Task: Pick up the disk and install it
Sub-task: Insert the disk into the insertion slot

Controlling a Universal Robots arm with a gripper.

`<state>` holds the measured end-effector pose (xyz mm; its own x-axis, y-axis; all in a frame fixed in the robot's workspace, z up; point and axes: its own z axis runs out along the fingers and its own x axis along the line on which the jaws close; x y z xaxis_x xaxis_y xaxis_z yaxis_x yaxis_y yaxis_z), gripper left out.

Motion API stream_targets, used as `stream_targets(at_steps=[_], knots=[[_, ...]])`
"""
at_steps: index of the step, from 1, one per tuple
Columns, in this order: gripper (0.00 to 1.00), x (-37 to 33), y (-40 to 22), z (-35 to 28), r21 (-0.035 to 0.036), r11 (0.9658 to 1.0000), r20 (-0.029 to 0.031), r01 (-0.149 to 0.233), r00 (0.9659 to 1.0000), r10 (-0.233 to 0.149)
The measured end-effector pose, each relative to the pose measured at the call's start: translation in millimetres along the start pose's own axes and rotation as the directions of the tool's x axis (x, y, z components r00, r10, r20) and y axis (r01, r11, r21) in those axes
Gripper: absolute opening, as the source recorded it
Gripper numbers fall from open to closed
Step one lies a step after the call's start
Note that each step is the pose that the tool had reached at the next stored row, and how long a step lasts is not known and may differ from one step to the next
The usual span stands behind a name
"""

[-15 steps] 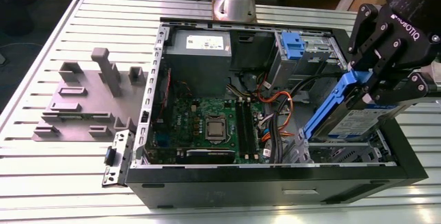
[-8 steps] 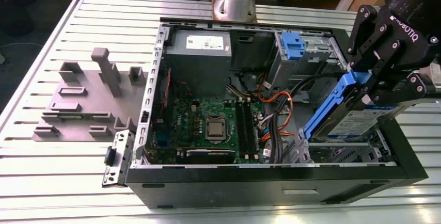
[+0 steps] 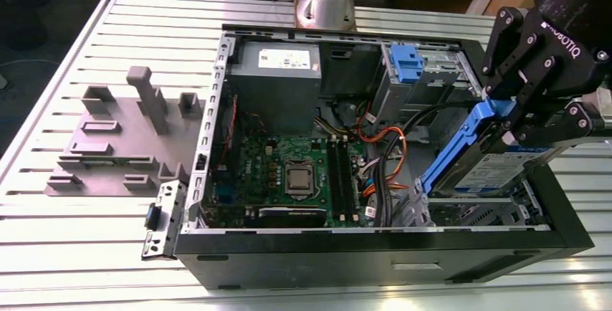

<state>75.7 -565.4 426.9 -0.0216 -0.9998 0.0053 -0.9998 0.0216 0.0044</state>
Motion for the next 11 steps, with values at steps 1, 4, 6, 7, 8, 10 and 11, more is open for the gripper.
stream_targets(at_steps=[1,4,6,7,8,10,11], knots=[[0.38,0.0,0.0,-0.1,-0.0001,1.0,-0.0002,0.0,1.0,0.0],[0.43,0.0,0.0,1.3,0.0,1.0,0.0,0.0,1.0,0.0],[0.5,0.0,0.0,4.9,-0.0001,1.0,0.0,0.0,1.0,0.0],[0.5,0.0,0.0,6.7,-0.0001,1.0,0.0001,0.0,1.0,0.0],[0.5,0.0,0.0,8.5,0.0,1.0,0.0,0.0,1.0,0.0],[0.5,0.0,0.0,12.1,0.0,1.0,0.0,0.0,1.0,0.0],[0.49,0.0,-0.1,13.9,-0.0001,1.0,0.0,0.0,1.0,0.0]])
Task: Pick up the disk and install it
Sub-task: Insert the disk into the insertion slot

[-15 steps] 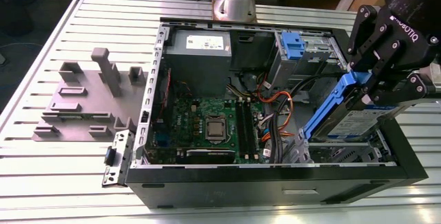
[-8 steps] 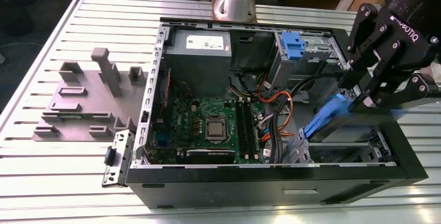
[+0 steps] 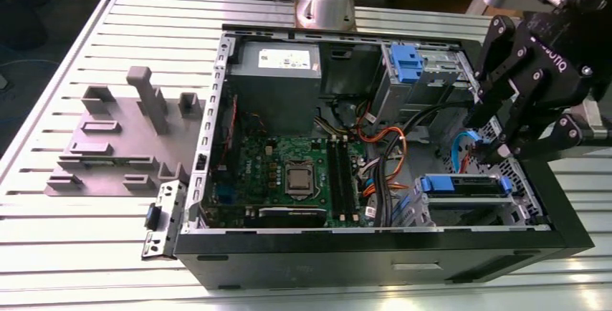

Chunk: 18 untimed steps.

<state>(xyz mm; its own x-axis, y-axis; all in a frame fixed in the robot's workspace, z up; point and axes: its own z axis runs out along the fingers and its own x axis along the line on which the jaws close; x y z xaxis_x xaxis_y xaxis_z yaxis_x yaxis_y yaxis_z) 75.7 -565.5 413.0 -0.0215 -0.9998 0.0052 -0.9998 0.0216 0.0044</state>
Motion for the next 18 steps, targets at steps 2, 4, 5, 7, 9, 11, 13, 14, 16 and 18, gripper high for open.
stream_targets(at_steps=[2,4,5,7,9,11,13,14,16,18], knots=[[0.42,0.0,0.0,3.8,0.0,1.0,0.0,0.0,1.0,0.0],[0.36,0.0,0.0,7.4,0.0,1.0,0.0,0.0,1.0,0.0],[0.3,0.0,0.0,9.1,0.0,1.0,-0.0001,0.0,1.0,0.0],[0.24,0.0,-0.1,12.7,0.0,1.0,-0.0001,0.0,1.0,0.0],[0.13,0.0,-0.1,16.4,0.0,1.0,0.0,0.0,1.0,0.0],[0.11,0.0,-0.1,20.0,0.0,1.0,-0.0001,0.0,1.0,0.0],[0.11,0.0,-0.1,23.7,0.0,1.0,0.0001,0.0,1.0,0.0],[0.11,-0.1,-0.1,25.5,0.0,1.0,0.0,0.0,1.0,0.0],[0.11,-0.1,-0.1,29.2,0.0001,1.0,-0.0001,0.0,1.0,0.0],[0.11,-0.1,-0.1,32.8,0.0,1.0,0.0,0.0,1.0,0.0]])
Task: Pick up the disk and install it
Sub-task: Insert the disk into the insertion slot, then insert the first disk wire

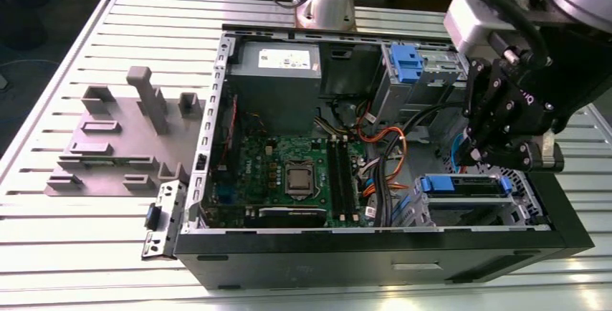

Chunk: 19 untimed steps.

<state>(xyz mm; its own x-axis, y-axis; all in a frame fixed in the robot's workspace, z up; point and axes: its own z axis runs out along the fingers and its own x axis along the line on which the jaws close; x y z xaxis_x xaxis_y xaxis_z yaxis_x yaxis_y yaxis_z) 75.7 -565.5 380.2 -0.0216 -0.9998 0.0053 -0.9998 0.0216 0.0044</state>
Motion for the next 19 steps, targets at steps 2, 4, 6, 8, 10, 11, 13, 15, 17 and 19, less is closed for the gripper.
stream_targets(at_steps=[2,4,6,8,10,11,13,15,17,19], knots=[[0.11,0.0,0.0,3.7,0.0001,1.0,0.0,0.0,1.0,0.0],[0.11,0.0,0.0,7.3,0.0001,1.0,0.0001,0.0,1.0,0.0],[0.11,0.0,0.0,11.0,0.0,1.0,0.0002,0.0,1.0,0.0],[0.11,-0.1,-0.1,14.2,0.0,1.0,0.0004,0.0,1.0,0.0],[0.11,-0.1,-0.1,15.2,0.0,1.0,0.0004,0.0,1.0,0.0],[0.11,-0.1,-0.1,15.2,0.0,1.0,0.0003,0.0,1.0,0.0],[0.11,-0.1,-0.1,18.6,0.0,1.0,0.0005,0.0,1.0,0.0],[0.11,-0.1,-0.1,18.7,0.0,1.0,0.0005,0.0,1.0,0.0],[0.11,-0.1,-0.1,18.8,0.0,1.0,0.0005,0.0,1.0,0.0],[0.11,-0.1,-0.1,18.8,0.0,1.0,0.0005,0.0,1.0,0.0]])
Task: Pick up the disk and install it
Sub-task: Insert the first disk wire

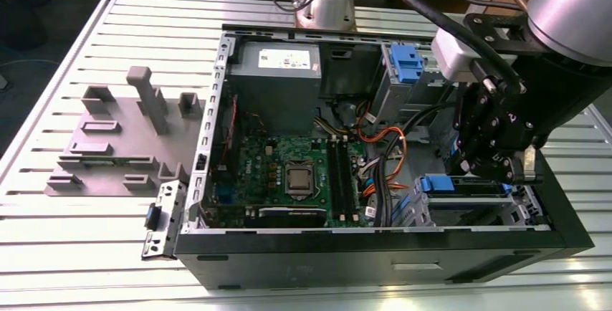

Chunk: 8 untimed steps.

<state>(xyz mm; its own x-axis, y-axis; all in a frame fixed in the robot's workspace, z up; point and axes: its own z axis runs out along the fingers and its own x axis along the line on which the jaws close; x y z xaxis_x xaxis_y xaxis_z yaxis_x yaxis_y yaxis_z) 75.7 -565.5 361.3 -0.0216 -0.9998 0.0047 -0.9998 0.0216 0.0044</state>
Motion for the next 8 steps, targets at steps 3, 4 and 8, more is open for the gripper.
stream_targets(at_steps=[3,4,8], knots=[[0.11,0.0,0.0,0.1,0.0,1.0,0.0,0.0,1.0,0.0],[0.11,0.0,0.0,0.1,0.0,1.0,0.0,0.0,1.0,0.0],[0.11,-0.2,-9.8,0.2,-0.0075,1.0,-0.0002,0.0,1.0,0.0]])
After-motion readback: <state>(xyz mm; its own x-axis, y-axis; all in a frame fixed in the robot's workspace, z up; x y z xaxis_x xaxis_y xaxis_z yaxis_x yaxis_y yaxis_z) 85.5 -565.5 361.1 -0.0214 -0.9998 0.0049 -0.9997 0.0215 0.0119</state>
